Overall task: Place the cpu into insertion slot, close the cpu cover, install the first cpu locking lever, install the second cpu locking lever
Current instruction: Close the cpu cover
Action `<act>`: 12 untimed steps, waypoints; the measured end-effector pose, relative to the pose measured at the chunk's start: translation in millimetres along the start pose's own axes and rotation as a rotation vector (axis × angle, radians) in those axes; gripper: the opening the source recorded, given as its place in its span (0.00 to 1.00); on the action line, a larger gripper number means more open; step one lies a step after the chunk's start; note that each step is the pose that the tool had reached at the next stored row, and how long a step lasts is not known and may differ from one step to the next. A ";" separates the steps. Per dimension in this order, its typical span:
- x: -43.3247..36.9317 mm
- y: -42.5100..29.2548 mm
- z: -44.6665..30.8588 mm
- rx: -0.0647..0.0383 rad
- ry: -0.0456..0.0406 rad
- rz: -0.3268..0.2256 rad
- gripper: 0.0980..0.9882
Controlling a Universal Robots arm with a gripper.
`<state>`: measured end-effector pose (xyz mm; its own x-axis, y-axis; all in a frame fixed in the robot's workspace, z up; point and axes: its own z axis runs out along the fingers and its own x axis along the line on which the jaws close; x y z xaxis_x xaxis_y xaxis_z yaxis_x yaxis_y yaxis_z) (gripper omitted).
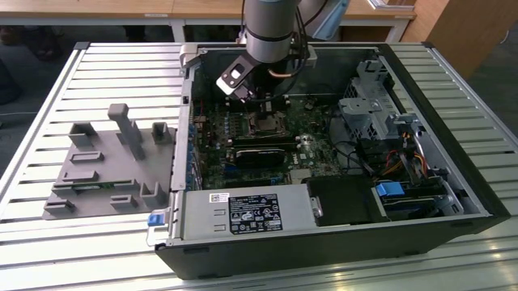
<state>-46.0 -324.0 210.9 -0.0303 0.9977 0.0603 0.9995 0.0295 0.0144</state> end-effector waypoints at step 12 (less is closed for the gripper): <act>-0.3 -5.9 7.5 0.000 -0.0039 -0.003 0.01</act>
<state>-51.8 -324.0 203.4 -0.0335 0.9979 0.0563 0.9994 0.0327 0.0142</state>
